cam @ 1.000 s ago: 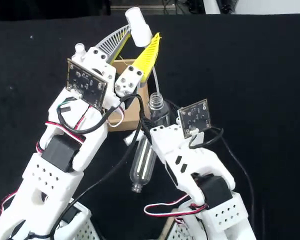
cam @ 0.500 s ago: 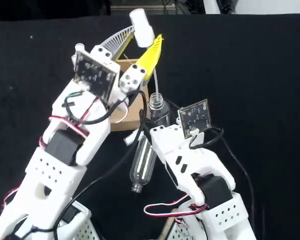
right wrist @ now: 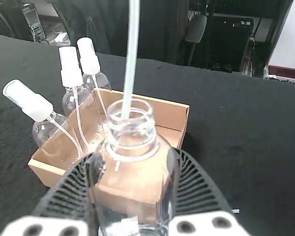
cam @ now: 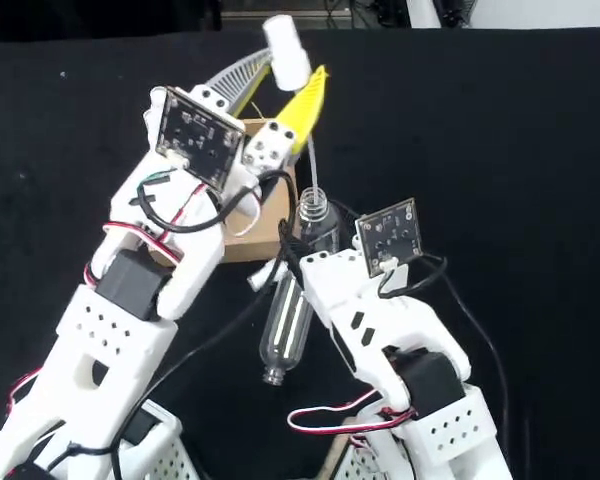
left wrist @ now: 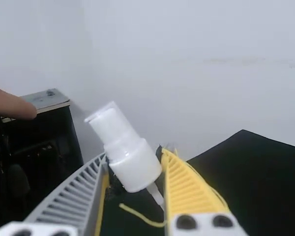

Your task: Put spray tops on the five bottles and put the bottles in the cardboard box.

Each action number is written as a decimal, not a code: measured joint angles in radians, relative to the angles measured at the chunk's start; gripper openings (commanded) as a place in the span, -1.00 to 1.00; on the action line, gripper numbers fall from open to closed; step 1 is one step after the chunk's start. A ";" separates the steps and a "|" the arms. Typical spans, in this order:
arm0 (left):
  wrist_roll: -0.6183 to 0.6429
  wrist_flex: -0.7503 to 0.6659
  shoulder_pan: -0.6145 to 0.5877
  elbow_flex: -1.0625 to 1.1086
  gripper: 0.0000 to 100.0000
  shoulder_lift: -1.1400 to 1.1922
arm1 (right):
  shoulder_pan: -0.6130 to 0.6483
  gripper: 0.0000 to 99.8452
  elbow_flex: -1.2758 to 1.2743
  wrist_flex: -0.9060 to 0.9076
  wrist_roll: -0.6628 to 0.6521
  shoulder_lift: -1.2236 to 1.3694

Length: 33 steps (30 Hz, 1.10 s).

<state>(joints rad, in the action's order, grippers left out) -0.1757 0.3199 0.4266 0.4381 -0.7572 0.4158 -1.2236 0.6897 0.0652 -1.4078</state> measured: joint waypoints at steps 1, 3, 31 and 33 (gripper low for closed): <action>0.000 0.002 -0.012 0.000 -0.93 0.000 | 0.000 -0.97 0.000 0.000 0.000 0.000; 0.000 0.002 -0.025 0.000 -0.93 0.000 | 0.000 -0.97 0.000 0.000 0.000 0.000; 0.000 0.278 0.086 0.002 -0.68 0.012 | -0.002 -0.97 0.000 0.000 0.000 0.000; 0.000 0.315 0.087 0.002 -0.54 0.012 | -0.002 -0.97 0.000 0.000 0.000 0.000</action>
<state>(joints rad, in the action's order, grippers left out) -0.1757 0.6345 0.5140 0.4396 -0.7449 0.4143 -1.2236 0.6897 0.0652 -1.4078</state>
